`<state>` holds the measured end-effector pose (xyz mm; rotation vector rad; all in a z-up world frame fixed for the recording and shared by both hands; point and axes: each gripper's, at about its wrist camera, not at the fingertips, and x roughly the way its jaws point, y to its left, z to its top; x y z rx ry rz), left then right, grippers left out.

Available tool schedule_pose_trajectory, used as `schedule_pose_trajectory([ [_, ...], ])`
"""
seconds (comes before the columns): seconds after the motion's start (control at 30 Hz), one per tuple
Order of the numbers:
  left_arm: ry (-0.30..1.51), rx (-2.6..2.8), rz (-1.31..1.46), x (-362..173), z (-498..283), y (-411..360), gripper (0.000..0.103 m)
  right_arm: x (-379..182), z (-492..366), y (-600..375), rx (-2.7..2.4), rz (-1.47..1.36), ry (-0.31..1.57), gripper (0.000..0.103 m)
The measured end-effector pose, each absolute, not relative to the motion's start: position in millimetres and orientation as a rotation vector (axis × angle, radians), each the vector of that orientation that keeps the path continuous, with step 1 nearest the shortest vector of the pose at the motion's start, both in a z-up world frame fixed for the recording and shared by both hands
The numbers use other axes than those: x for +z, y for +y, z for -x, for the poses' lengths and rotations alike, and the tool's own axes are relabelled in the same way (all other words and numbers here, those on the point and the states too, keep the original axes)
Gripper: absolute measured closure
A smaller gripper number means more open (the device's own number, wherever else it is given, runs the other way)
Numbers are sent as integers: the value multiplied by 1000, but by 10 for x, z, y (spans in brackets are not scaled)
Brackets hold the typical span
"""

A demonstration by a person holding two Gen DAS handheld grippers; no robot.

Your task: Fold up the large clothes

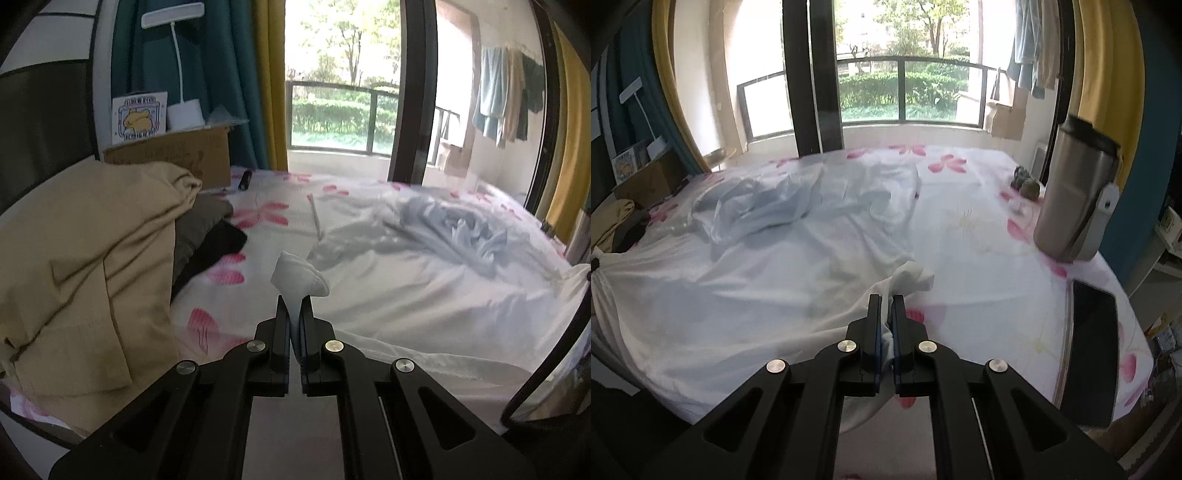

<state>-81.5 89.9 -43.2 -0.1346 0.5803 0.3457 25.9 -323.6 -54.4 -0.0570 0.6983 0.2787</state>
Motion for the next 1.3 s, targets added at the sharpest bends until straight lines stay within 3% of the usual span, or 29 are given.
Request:
schedule_pose_trajectory([
  [0.53,497,342,134,-139,525,967,99,-256,-566,-3233,244,58,616,98],
  [1.3,459,363,111,-47,-347,1289,99,-99,-1650,-3037,265,102,590,98],
])
